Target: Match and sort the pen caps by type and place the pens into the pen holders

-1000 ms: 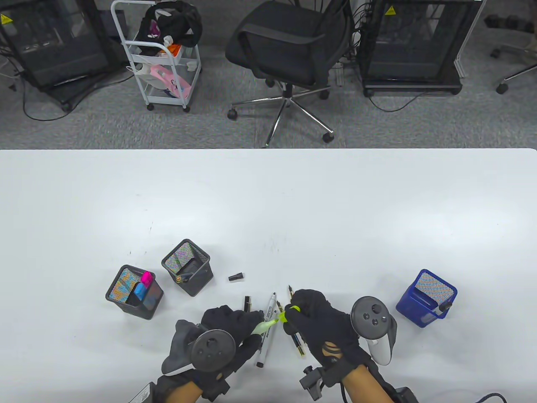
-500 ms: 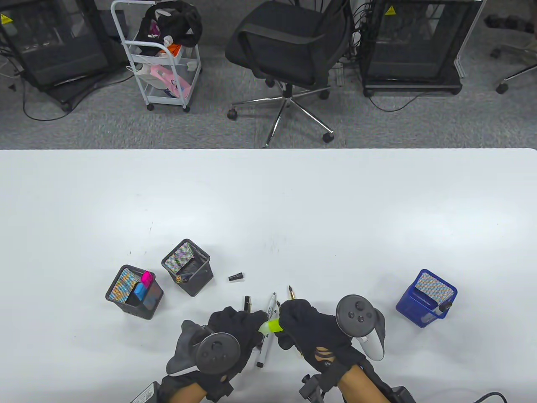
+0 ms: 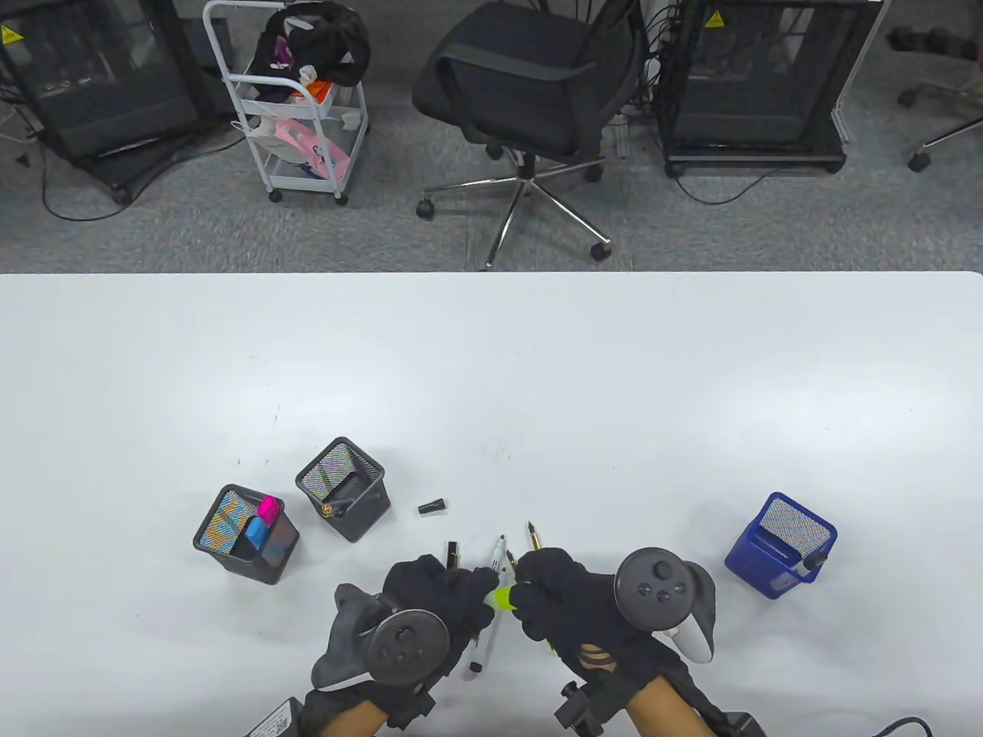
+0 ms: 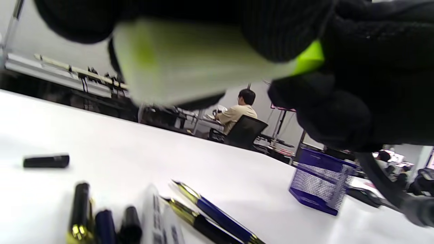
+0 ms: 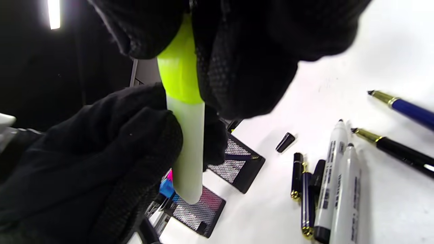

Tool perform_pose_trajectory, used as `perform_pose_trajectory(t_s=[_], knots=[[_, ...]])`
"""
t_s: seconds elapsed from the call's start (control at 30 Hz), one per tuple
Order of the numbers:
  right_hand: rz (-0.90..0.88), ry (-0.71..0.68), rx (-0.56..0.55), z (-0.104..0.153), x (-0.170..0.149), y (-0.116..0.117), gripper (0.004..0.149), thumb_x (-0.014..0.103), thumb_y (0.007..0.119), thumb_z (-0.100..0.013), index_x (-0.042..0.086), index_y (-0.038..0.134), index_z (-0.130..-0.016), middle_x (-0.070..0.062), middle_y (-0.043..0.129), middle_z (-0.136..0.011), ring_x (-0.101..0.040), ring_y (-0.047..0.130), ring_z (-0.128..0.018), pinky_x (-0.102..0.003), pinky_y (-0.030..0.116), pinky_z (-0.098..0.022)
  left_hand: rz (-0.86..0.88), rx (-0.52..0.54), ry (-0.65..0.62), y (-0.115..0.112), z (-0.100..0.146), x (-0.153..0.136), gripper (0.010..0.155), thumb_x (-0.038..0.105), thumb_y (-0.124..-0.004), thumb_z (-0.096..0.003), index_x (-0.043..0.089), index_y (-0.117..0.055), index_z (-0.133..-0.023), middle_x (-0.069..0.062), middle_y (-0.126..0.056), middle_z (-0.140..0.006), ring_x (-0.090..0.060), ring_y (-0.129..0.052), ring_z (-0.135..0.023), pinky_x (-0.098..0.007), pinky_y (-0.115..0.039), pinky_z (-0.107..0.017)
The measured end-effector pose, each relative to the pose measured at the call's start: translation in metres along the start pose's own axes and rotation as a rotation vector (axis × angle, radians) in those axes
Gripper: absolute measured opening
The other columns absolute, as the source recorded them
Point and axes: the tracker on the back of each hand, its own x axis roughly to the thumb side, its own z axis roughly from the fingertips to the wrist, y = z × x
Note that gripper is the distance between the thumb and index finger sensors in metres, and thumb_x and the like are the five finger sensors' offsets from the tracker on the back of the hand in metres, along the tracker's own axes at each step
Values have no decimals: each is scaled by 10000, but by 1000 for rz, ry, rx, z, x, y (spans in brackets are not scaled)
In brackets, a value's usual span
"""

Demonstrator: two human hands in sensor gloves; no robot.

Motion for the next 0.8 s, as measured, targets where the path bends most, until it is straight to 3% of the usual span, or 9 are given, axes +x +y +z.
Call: perform_pose_trajectory(t_s=[0.1, 0.3, 0.53, 0.7, 0.8], knots=[[-9, 42, -37, 0, -6, 2, 503, 443, 816, -479, 91, 748, -832, -146, 1024, -597, -223, 1113, -340, -292, 941, -232, -116, 15, -1, -3, 0, 7, 524, 375, -838, -455, 149, -863, -927, -136, -1018, -845, -351, -951, -605, -652, -745, -513], [-107, 149, -120, 1, -16, 1, 505, 457, 817, -489, 76, 756, -814, -134, 1037, -574, -207, 1129, -319, -275, 958, -211, -252, 62, -35, 1, 2, 15, 709, 366, -925, -425, 111, -689, -1043, -224, -844, -984, -388, -878, -701, -660, -709, -529], [-237, 166, -18, 2, -8, 20, 514, 478, 803, -498, 76, 750, -814, -115, 1036, -588, -198, 1134, -337, -264, 963, -225, -327, 51, -120, -4, 1, 26, 678, 362, -954, -411, 86, -757, -998, -207, -940, -887, -384, -934, -617, -655, -741, -505], [-221, 121, 63, 1, -8, 20, 541, 479, 755, -515, 53, 726, -849, -135, 1018, -644, -224, 1125, -402, -286, 954, -268, -274, 24, -95, -1, 2, 17, 675, 354, -950, -422, 80, -740, -1002, -160, -991, -854, -368, -998, -613, -631, -792, -484], [-190, 119, 20, 2, -12, 13, 581, 495, 752, -511, 50, 700, -880, -152, 999, -675, -242, 1113, -434, -299, 947, -291, -163, 82, 9, 23, 6, -5, 771, 328, -936, -435, 133, -566, -1082, -153, -973, -878, -383, -1029, -628, -622, -821, -475]])
